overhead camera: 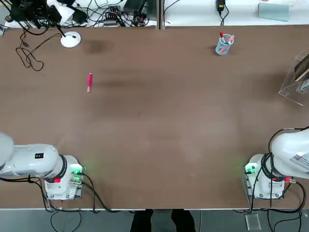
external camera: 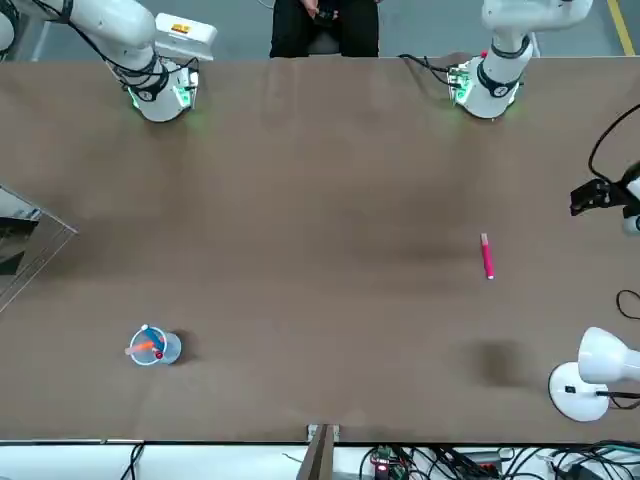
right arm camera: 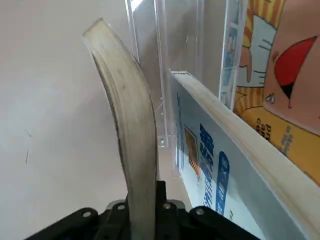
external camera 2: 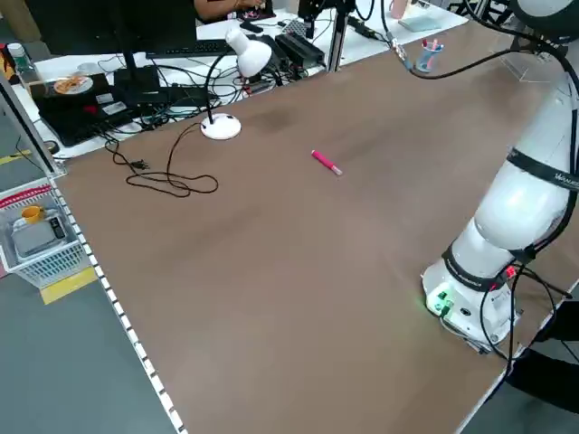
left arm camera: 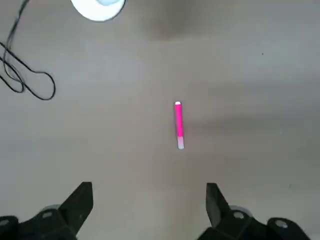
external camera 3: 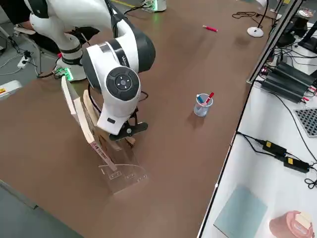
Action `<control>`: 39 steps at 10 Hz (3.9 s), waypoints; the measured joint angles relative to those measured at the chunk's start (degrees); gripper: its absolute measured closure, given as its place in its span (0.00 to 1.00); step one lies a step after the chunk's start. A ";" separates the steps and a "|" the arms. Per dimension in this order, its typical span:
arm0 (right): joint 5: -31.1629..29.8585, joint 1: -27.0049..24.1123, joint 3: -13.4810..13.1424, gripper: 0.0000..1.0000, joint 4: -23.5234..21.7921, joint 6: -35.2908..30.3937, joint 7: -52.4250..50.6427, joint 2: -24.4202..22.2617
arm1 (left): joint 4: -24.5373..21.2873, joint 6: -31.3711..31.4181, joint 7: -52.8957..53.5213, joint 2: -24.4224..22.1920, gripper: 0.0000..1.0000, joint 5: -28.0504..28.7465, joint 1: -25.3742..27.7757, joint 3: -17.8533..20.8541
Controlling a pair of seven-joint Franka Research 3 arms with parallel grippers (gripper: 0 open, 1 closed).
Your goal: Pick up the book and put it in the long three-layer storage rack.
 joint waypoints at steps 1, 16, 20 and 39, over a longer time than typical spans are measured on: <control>0.00 0.00 0.00 0.85 0.00 0.37 0.13 0.18 | 0.08 -0.59 0.24 -0.12 0.00 -0.37 -3.83 4.29; 0.00 -0.23 -0.05 0.85 0.06 5.18 0.80 2.39 | 0.09 -1.43 -0.62 -0.98 0.00 -0.33 1.15 -1.87; 0.00 -0.21 -0.03 0.85 0.06 6.12 0.84 2.72 | 0.09 -1.42 -0.62 -0.96 0.00 -0.33 1.80 -1.73; -0.18 0.76 -0.04 0.85 -0.06 9.89 -0.29 4.56 | 0.09 -0.67 -0.63 -0.96 0.00 -0.33 1.76 -1.99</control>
